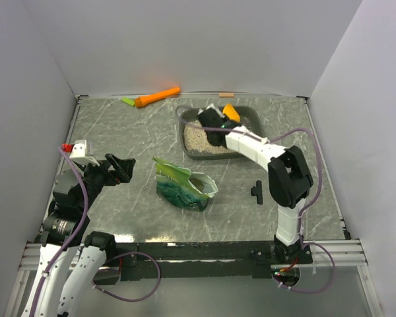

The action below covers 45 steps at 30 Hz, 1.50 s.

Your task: Fill the litter box with clean litter

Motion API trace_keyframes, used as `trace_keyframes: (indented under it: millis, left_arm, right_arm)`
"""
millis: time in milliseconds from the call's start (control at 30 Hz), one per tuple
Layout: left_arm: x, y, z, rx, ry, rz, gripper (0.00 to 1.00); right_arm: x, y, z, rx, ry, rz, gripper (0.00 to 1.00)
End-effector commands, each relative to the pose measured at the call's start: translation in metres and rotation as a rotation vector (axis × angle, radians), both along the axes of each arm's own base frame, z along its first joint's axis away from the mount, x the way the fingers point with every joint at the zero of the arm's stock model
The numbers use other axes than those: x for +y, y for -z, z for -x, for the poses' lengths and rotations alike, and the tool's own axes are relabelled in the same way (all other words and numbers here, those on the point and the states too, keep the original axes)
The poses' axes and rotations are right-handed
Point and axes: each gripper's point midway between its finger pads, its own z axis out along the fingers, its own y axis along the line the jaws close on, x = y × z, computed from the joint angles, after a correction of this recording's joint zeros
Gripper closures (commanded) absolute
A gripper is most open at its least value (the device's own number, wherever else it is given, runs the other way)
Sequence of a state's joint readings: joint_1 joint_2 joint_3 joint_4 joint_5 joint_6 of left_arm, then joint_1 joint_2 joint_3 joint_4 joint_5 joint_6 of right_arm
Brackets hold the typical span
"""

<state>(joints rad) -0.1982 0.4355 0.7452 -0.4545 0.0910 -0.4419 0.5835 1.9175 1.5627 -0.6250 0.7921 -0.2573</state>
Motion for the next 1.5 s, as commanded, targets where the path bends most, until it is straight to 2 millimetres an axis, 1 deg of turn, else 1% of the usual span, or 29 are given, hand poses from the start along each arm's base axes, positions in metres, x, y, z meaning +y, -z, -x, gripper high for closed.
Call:
trace_keyframes:
  millis: [0,100,267,300,367,400,433,467,500,533,567,600,633,667,700,733,767,800,833,867,900,933,1000,1033,1067,1100,1167,1367,1467]
  left_arm:
    - [-0.001,-0.008,0.002,-0.030,0.004,0.014,0.03]
    - [-0.001,-0.009,0.003,-0.034,0.007,0.015,0.03]
    - [-0.001,-0.011,0.006,-0.046,0.009,0.020,0.03]
    - [-0.001,-0.011,0.006,-0.046,0.007,0.019,0.03]
    - [-0.002,-0.012,0.006,-0.049,0.009,0.019,0.03]
    - [-0.001,-0.012,0.005,-0.048,0.008,0.017,0.03]
    - [-0.001,-0.012,0.004,-0.044,0.006,0.016,0.03]
    - [-0.001,-0.013,0.004,-0.045,0.003,0.016,0.03]
    - [-0.001,-0.015,0.003,-0.050,0.003,0.017,0.03]
    - [-0.001,-0.015,0.002,-0.043,0.001,0.017,0.03]
    - [-0.001,-0.024,0.003,-0.059,0.004,0.024,0.03]
    - [-0.002,-0.028,0.004,-0.061,0.010,0.027,0.03]
    - [-0.004,-0.031,0.004,-0.055,0.017,0.028,0.03]
    - [-0.008,-0.046,0.008,-0.079,0.043,0.040,0.03]
    - [-0.010,-0.054,0.009,-0.089,0.057,0.045,0.03]
    - [-0.013,-0.057,0.009,-0.077,0.076,0.044,0.03]
    - [-0.018,-0.076,0.015,-0.103,0.110,0.055,0.03]
    - [-0.021,-0.082,0.016,-0.101,0.127,0.058,0.03]
    - [-0.025,-0.078,0.014,-0.049,0.145,0.055,0.03]
    - [-0.028,-0.095,0.019,-0.071,0.168,0.063,0.03]
    - [-0.036,-0.099,0.024,-0.058,0.221,0.072,0.03]
    - [-0.041,-0.100,0.021,-0.034,0.244,0.076,0.03]
    - [-0.052,-0.115,0.033,-0.035,0.327,0.098,0.03]
    - [-0.057,-0.118,0.034,-0.026,0.357,0.105,0.03]
    - [-0.060,-0.127,0.039,-0.036,0.384,0.115,0.03]
    - [-0.067,-0.129,0.045,-0.030,0.435,0.121,0.03]
    - [-0.071,-0.134,0.046,-0.012,0.466,0.121,0.03]
    - [-0.088,-0.121,0.058,0.060,0.606,0.138,0.03]
    - [-0.098,-0.116,0.068,0.090,0.702,0.169,0.03]
  right_arm:
    - [-0.025,-0.039,-0.003,-0.086,-0.005,0.349,1.00]
    - [-0.023,-0.039,-0.004,-0.092,-0.037,0.372,1.00]
    - [-0.019,-0.045,0.004,-0.104,-0.054,0.364,1.00]
    - [-0.020,-0.051,0.006,-0.120,-0.047,0.336,1.00]
    - [-0.011,-0.053,0.010,-0.121,-0.072,0.215,1.00]
    - [-0.009,-0.065,0.018,-0.143,-0.046,0.104,1.00]
    - [0.004,-0.063,0.021,-0.114,-0.095,-0.007,1.00]
    - [0.009,-0.069,0.025,-0.132,-0.084,-0.086,1.00]
    - [0.012,-0.086,0.031,-0.149,-0.096,-0.149,1.00]
    - [0.016,-0.095,0.034,-0.155,-0.105,-0.194,1.00]
    - [0.032,-0.098,0.040,-0.134,-0.152,-0.276,1.00]
    - [0.037,-0.119,0.046,-0.155,-0.182,-0.328,1.00]
    - [0.040,-0.125,0.055,-0.131,-0.206,-0.344,1.00]
    - [0.056,-0.129,0.065,-0.100,-0.273,-0.383,1.00]
    - [0.061,-0.149,0.072,-0.119,-0.315,-0.415,1.00]
    - [0.065,-0.153,0.081,-0.098,-0.351,-0.419,1.00]
    - [0.070,-0.161,0.088,-0.094,-0.392,-0.418,1.00]
    - [0.082,-0.177,0.101,-0.106,-0.458,-0.445,1.00]
    - [0.085,-0.181,0.111,-0.089,-0.494,-0.440,1.00]
    - [0.089,-0.187,0.118,-0.088,-0.540,-0.428,1.00]
    - [0.099,-0.198,0.135,-0.091,-0.611,-0.438,1.00]
    - [0.100,-0.202,0.142,-0.093,-0.642,-0.430,1.00]
    - [0.099,-0.210,0.161,-0.087,-0.705,-0.400,1.00]
    - [0.106,-0.211,0.174,-0.074,-0.759,-0.395,1.00]
    - [0.106,-0.209,0.183,-0.054,-0.794,-0.369,1.00]
    - [0.105,-0.209,0.192,-0.048,-0.824,-0.363,1.00]
    - [0.111,-0.209,0.210,-0.042,-0.896,-0.336,1.00]
    - [0.118,-0.216,0.255,-0.030,-1.057,-0.358,1.00]
    - [0.121,-0.220,0.267,-0.024,-1.094,-0.362,1.00]
